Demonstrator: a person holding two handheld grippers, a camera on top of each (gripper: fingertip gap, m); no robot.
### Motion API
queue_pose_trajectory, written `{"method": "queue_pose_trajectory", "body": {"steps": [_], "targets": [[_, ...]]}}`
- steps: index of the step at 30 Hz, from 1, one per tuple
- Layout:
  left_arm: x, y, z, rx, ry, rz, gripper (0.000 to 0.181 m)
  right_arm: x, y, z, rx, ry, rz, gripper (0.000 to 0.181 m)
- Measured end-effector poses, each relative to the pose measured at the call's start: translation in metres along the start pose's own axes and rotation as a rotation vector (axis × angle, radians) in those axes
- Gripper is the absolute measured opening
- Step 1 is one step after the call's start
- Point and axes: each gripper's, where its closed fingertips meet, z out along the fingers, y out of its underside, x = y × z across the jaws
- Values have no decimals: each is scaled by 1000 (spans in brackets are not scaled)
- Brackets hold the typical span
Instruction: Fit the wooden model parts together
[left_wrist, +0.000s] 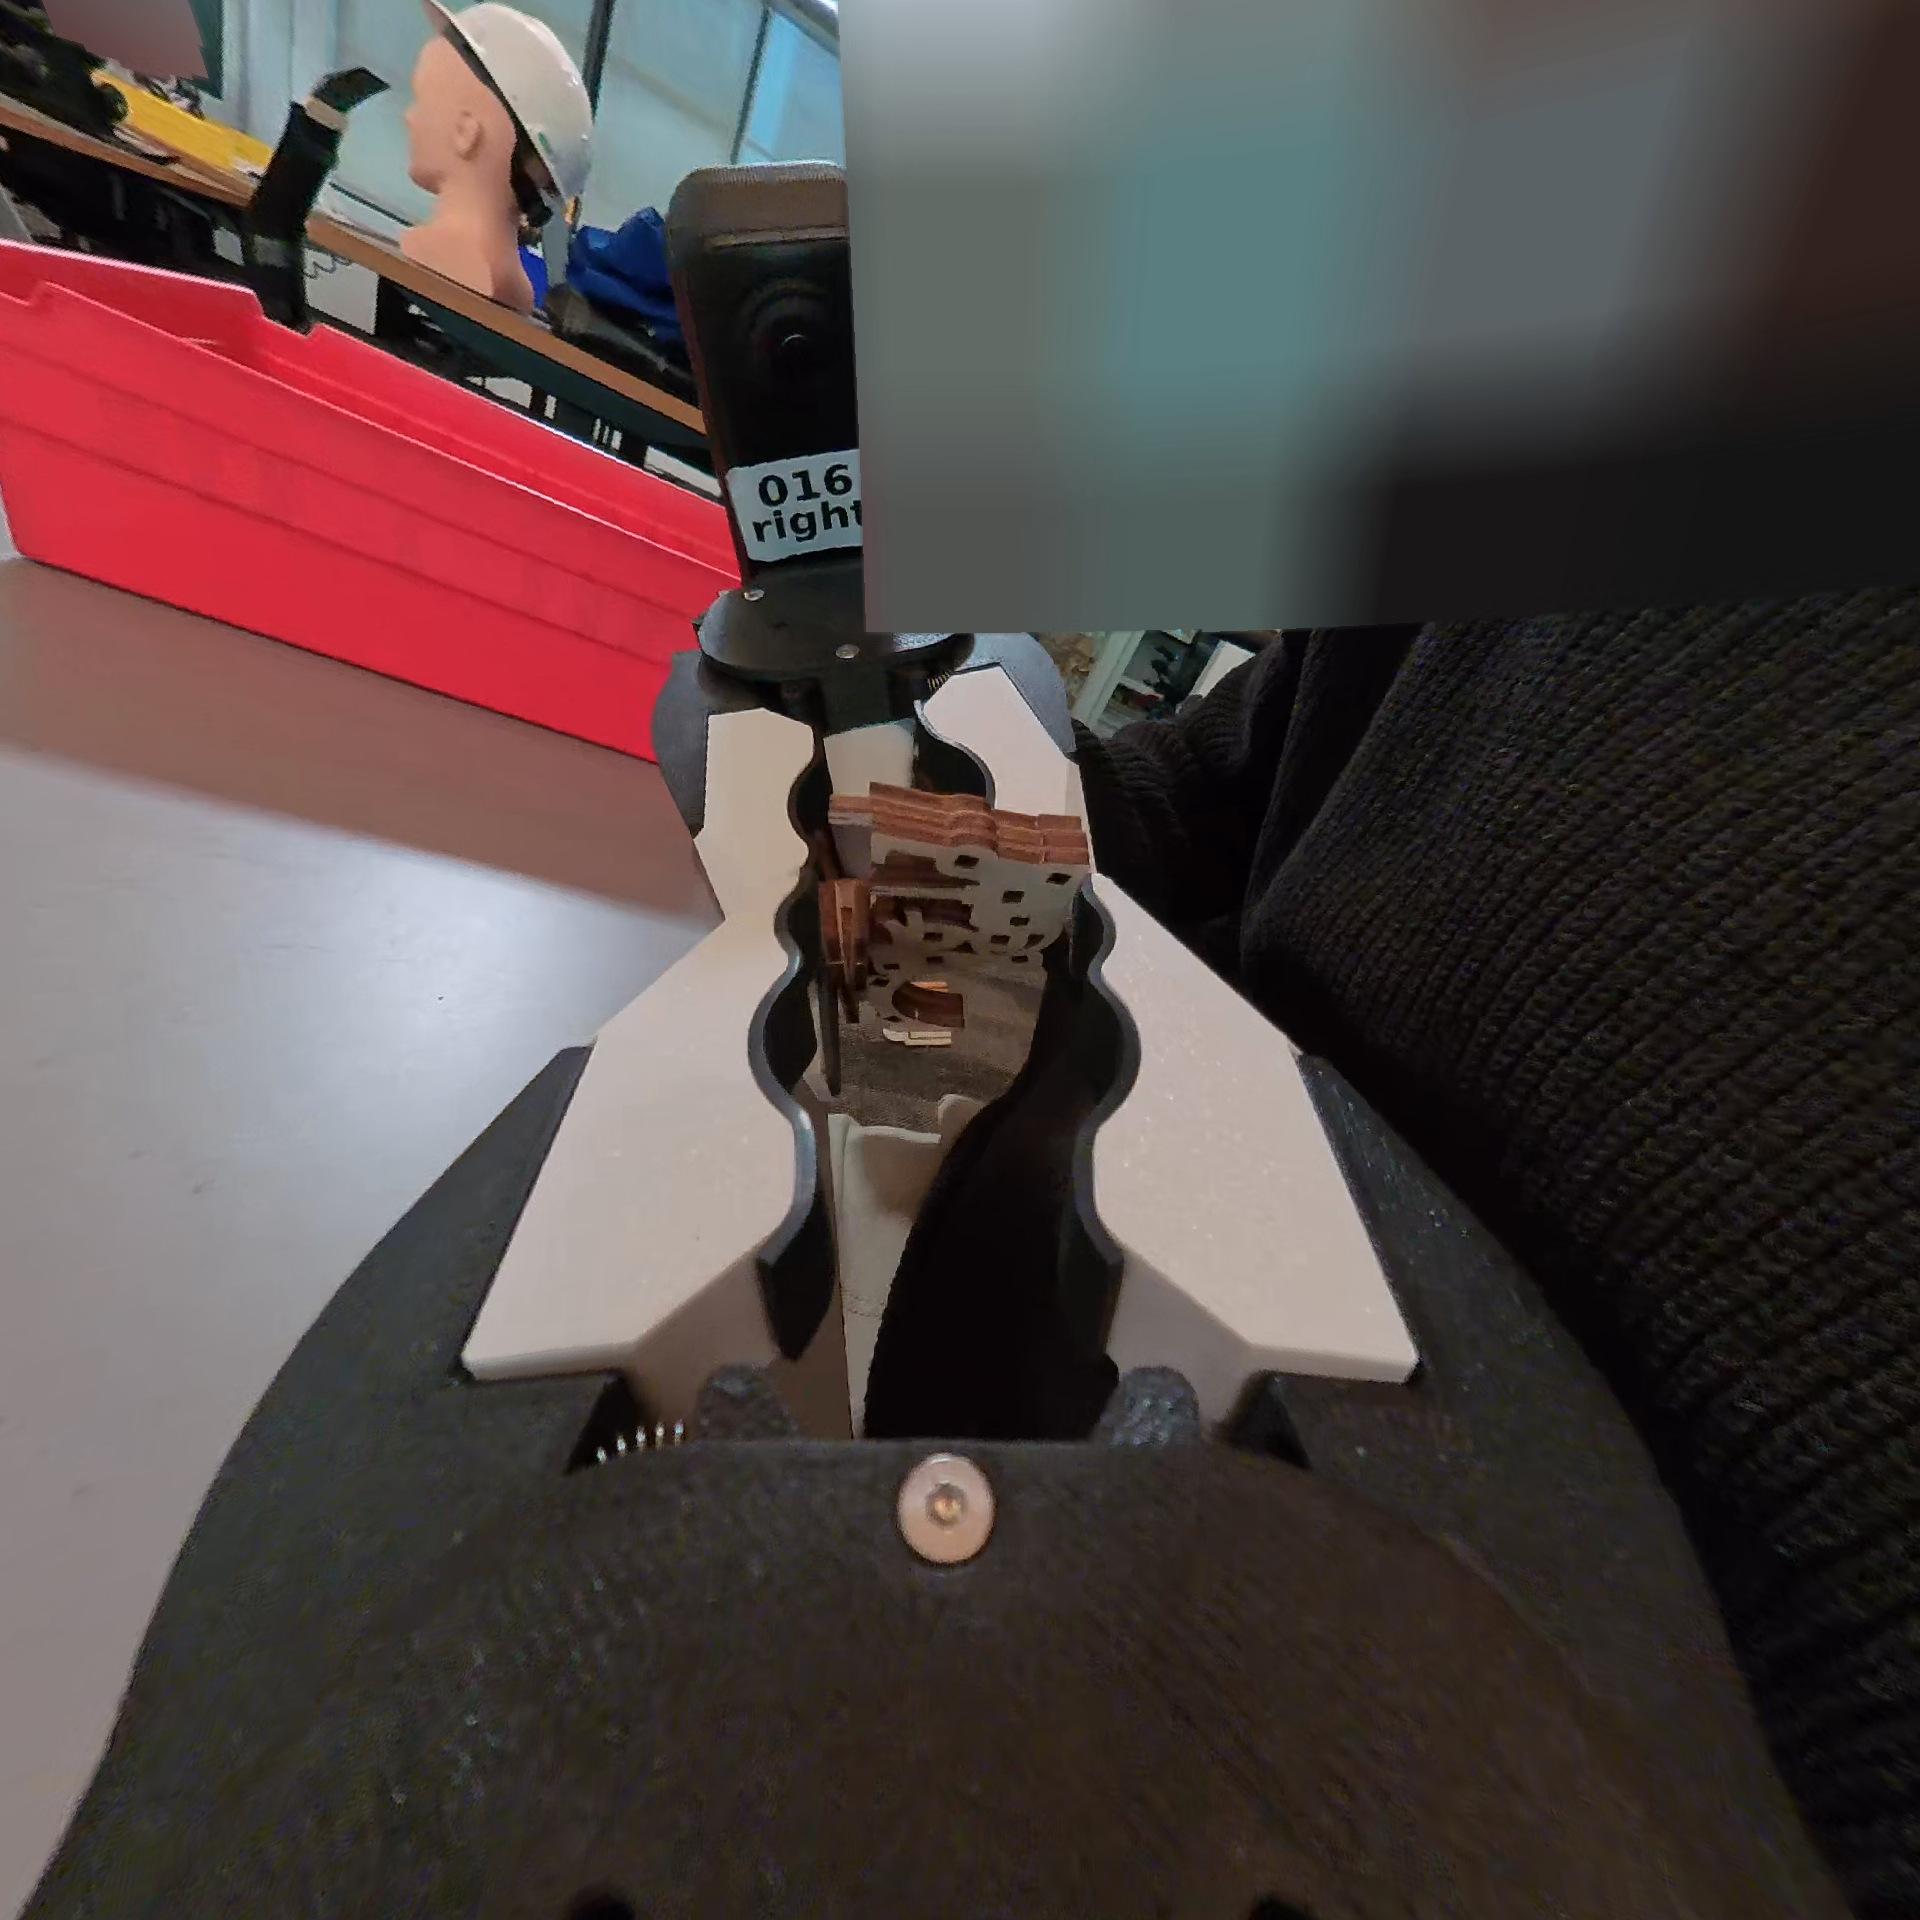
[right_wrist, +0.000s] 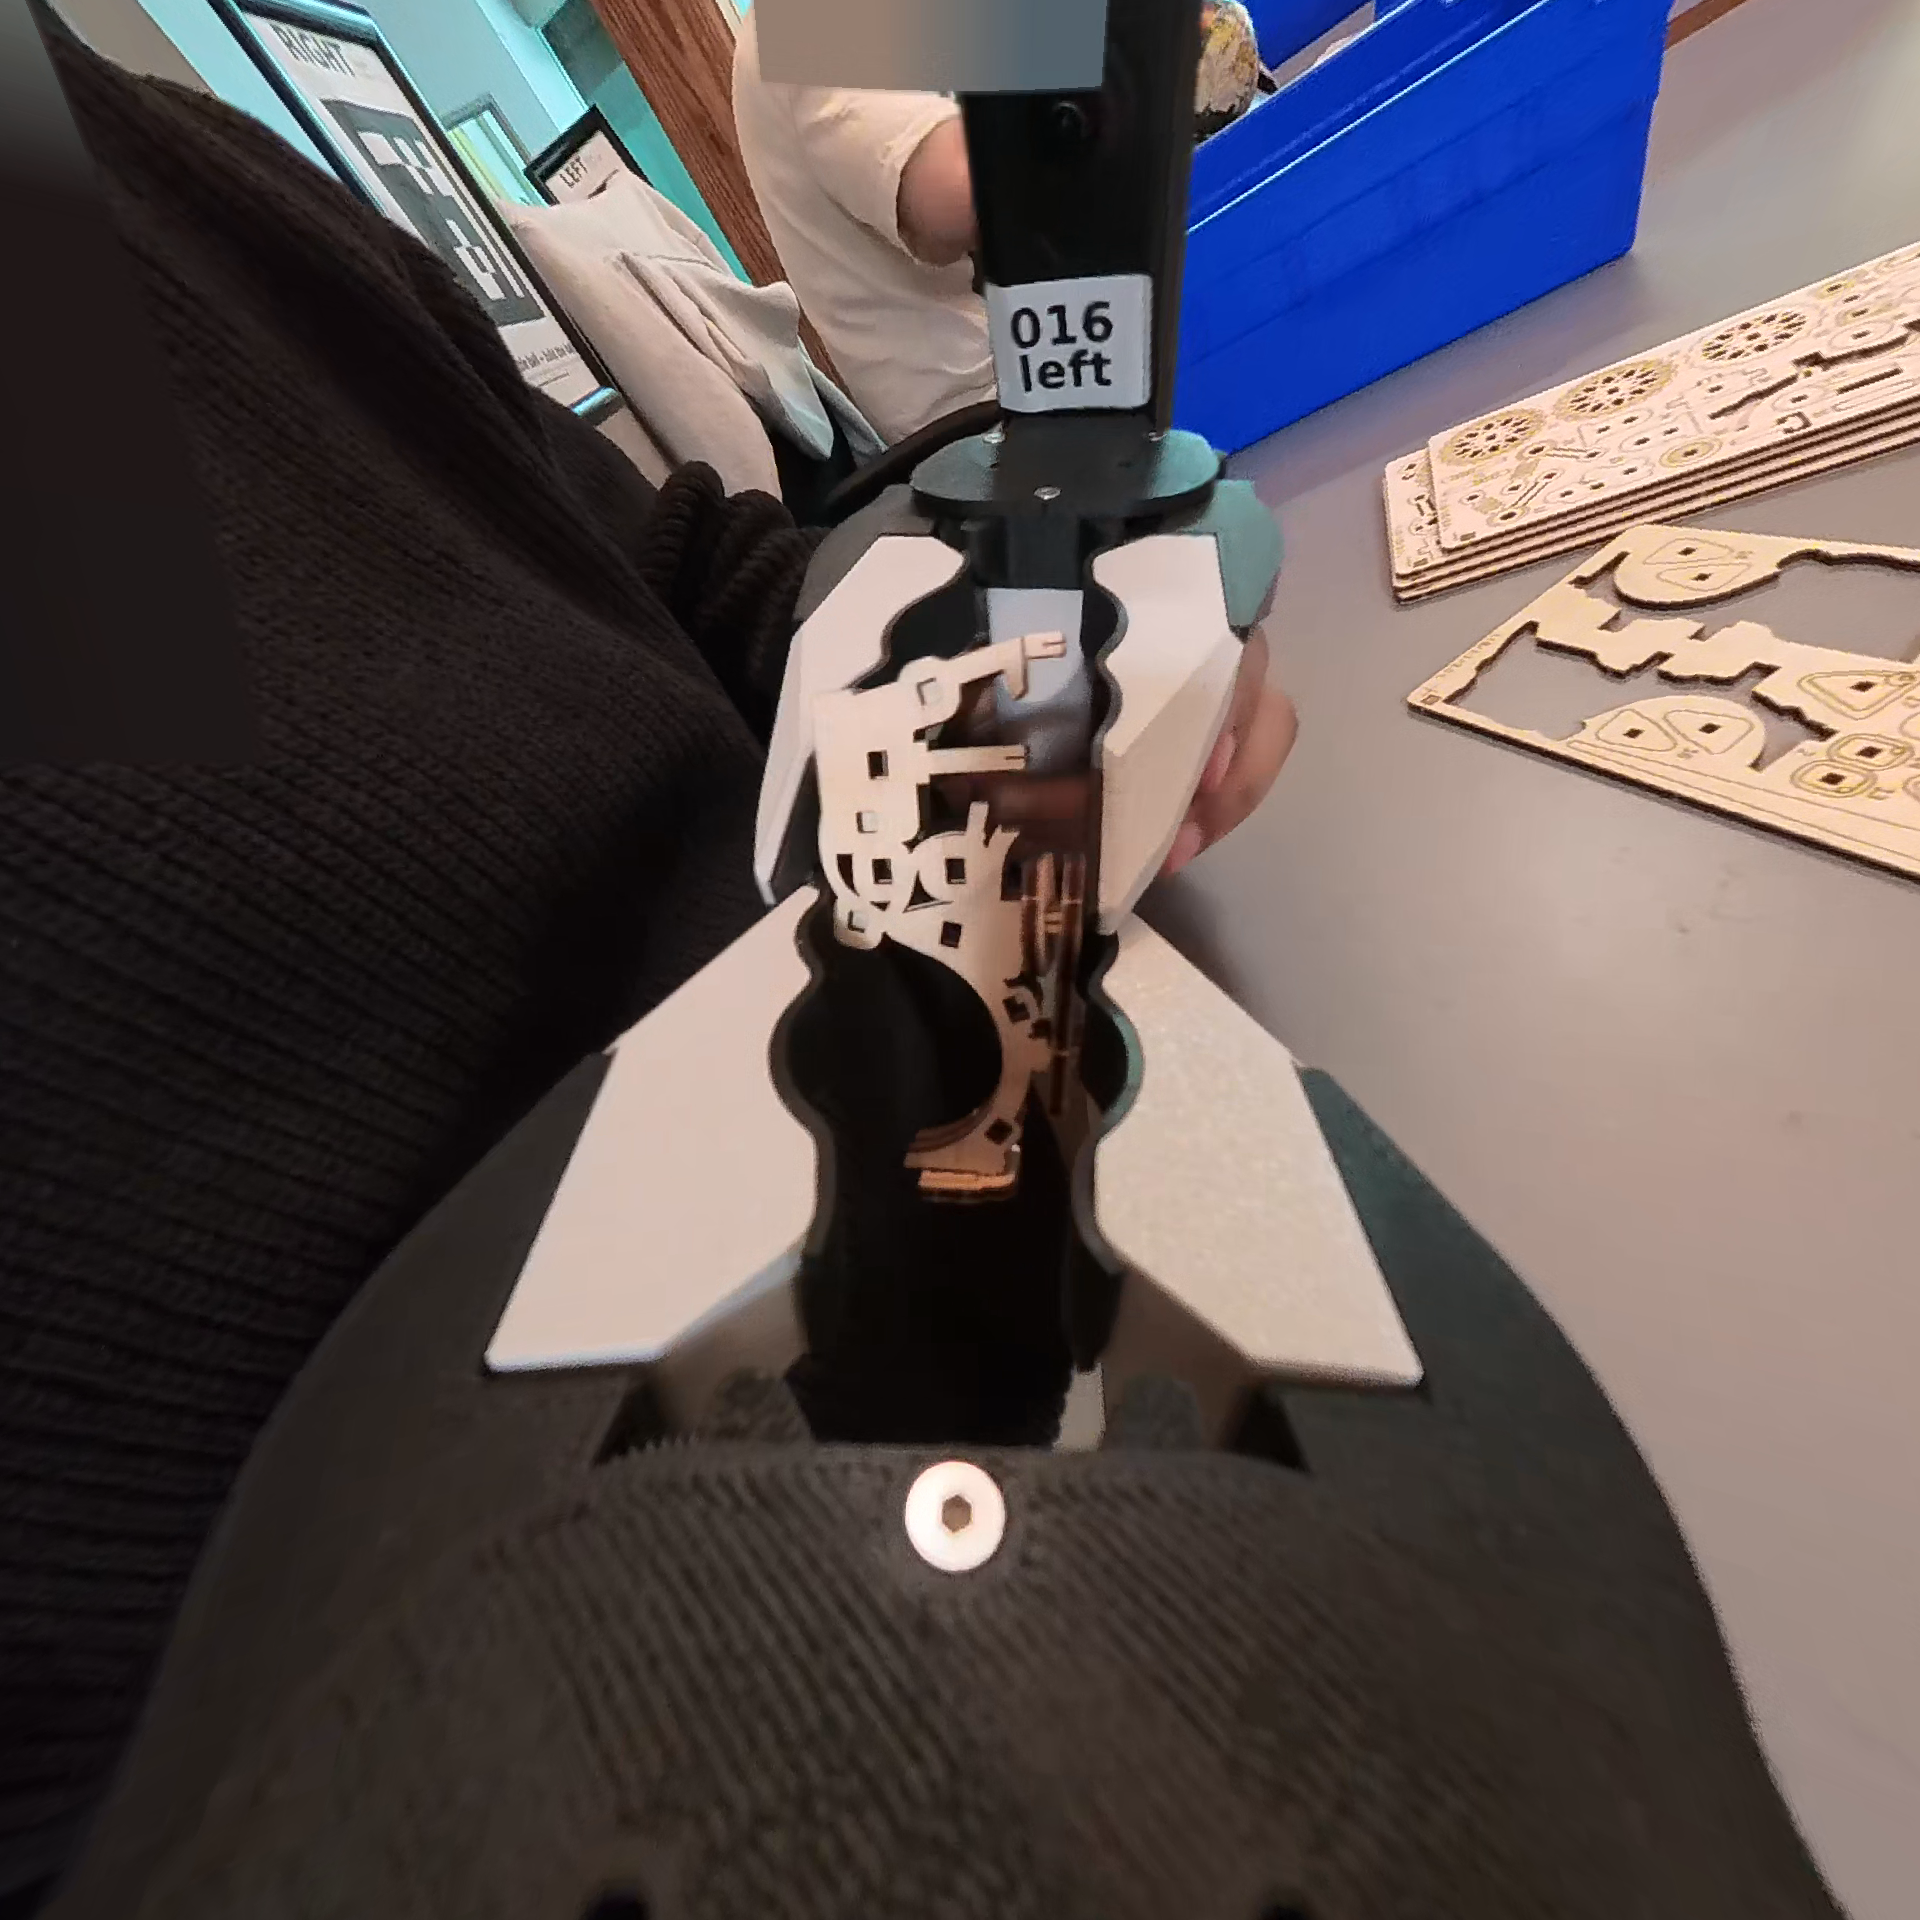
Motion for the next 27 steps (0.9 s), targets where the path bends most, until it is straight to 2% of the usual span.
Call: {"method": "queue_pose_trajectory", "body": {"steps": [12,15,18,24,27], "targets": [[-4,-7,-1,50,7,-47,45,2,-7,-1,56,-14,62,46],[-3,-7,0,52,9,-43,45,12,-6,-2,56,49,67,75],[-4,-8,-1,56,-11,-19,44,18,-2,-5,35,75,83,81],[-12,-20,-12,116,-47,-17,43,22,8,-7,-50,125,44,57],[-13,-19,-12,105,-60,0,43,16,7,-4,-57,108,26,51]]}}
